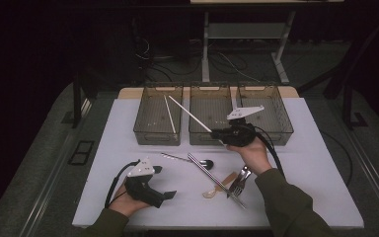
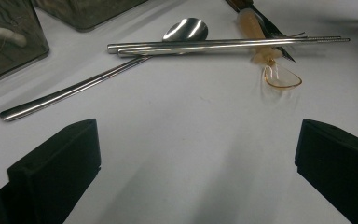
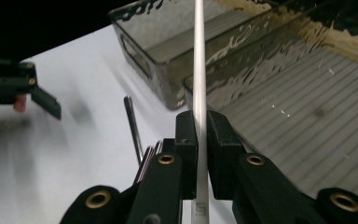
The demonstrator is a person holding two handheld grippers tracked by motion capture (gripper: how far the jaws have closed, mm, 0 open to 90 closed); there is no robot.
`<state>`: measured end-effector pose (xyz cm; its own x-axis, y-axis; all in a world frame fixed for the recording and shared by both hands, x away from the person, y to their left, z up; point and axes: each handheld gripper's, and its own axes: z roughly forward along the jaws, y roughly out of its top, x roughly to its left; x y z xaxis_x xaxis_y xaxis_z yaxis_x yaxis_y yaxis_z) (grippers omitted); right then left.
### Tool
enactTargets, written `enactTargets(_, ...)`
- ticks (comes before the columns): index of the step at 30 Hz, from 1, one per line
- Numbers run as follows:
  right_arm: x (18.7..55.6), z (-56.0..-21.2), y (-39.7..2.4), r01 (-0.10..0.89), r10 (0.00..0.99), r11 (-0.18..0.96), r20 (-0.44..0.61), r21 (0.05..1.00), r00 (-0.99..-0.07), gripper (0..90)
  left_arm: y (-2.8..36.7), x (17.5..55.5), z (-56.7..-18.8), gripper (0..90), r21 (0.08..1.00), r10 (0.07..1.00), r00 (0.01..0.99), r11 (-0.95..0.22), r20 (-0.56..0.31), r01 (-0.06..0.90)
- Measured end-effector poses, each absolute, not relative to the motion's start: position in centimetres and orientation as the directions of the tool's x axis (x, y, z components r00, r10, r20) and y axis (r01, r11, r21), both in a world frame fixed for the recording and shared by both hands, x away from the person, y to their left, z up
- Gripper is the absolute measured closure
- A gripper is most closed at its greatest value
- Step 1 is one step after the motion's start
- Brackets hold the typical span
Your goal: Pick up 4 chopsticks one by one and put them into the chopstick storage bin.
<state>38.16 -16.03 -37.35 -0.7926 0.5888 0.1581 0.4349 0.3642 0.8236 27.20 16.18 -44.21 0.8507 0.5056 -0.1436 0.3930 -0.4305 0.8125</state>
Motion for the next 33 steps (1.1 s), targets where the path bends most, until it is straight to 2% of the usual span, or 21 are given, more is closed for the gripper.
enactTargets(12,41.1,-36.0,-11.7,0.446,0.608,0.353,0.160,0.823,-0.777,83.7,16.1,27.2,-44.1,0.0,0.815,0.499,0.855,-0.429,-0.145,0.389)
enactTargets(33,46.1,-36.5,-2.8,0.491,0.638,0.403,0.147,0.772,-0.756,83.7,16.1,27.2,-44.1,0.0,0.819,0.490,0.860,-0.429,-0.145,0.382)
